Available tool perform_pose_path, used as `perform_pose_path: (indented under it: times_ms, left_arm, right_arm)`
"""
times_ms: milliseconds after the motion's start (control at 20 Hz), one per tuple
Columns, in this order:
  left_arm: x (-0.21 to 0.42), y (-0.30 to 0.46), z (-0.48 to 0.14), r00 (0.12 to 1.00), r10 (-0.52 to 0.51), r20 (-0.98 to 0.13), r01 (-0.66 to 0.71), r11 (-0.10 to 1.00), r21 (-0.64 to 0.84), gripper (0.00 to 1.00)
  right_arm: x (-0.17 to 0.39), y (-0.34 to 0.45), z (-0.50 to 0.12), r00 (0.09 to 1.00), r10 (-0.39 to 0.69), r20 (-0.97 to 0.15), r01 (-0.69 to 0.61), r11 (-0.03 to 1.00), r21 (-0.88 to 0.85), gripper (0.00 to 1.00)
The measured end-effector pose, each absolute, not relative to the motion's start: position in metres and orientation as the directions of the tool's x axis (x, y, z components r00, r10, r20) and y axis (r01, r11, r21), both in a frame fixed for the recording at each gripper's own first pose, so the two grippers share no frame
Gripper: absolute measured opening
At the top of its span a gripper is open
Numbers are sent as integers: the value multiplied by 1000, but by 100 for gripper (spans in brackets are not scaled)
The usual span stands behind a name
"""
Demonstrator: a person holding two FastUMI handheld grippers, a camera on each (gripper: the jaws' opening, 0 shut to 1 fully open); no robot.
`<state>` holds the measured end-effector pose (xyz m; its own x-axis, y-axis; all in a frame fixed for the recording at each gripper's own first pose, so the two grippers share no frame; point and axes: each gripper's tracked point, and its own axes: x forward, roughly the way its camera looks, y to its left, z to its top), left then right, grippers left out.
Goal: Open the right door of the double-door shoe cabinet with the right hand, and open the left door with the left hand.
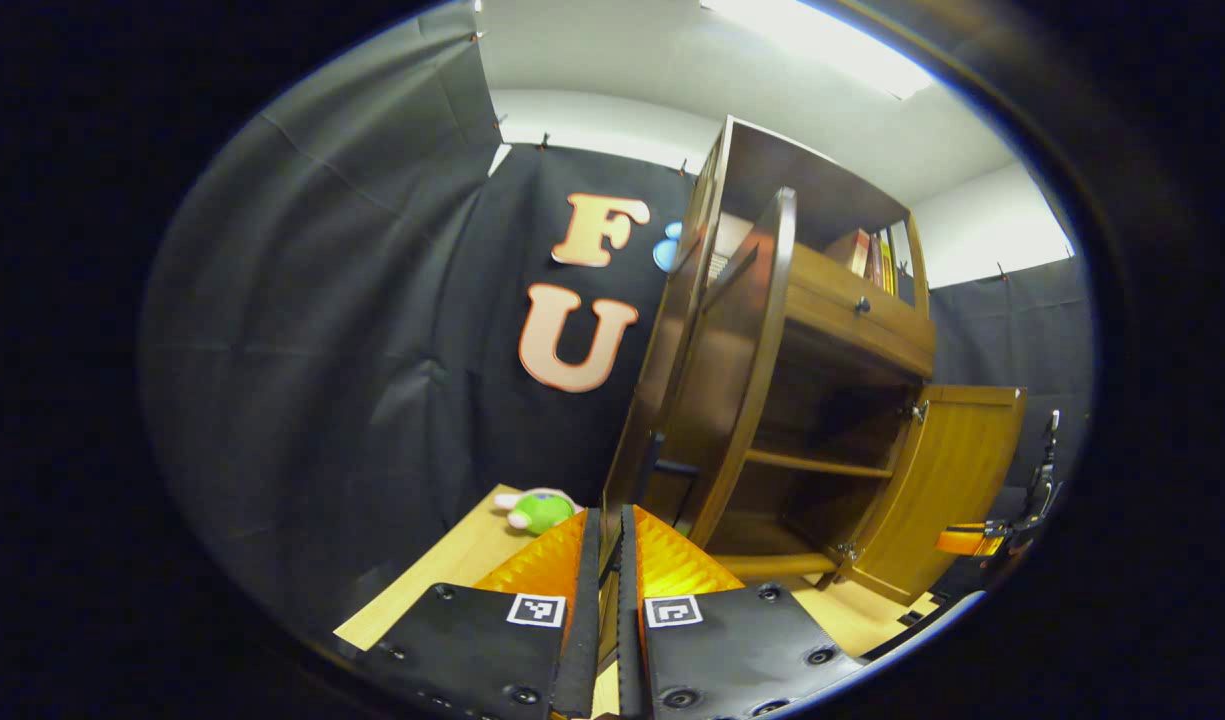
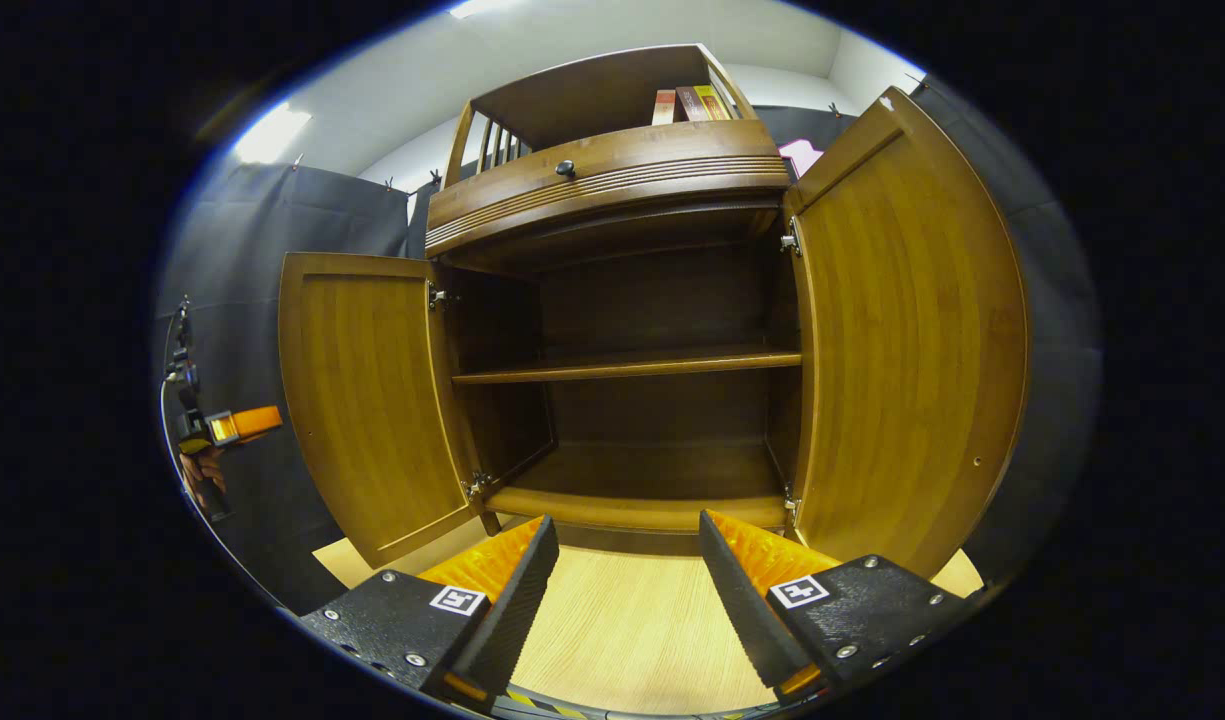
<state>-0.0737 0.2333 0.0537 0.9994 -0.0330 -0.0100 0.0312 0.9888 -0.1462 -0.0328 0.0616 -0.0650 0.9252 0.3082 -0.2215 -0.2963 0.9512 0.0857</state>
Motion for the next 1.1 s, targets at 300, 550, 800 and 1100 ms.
perform_pose_path:
  times_ms: [300,550,800,1100]
  left_arm:
    - [-69,134,83,997,-74,32,77,991,-109,15]
    - [-34,34,38,994,-106,-7,103,982,-159,17]
    - [-21,-6,-8,998,-35,-46,37,999,32,20]
    - [-38,-21,-4,1000,-14,23,13,998,56,19]
  right_arm:
    - [-19,64,-51,926,336,-174,-323,941,97,88]
    - [-25,38,-40,947,292,-136,-286,956,68,88]
    - [-36,16,-36,967,232,-108,-225,972,72,88]
    - [-46,4,-36,975,197,-104,-193,980,47,99]
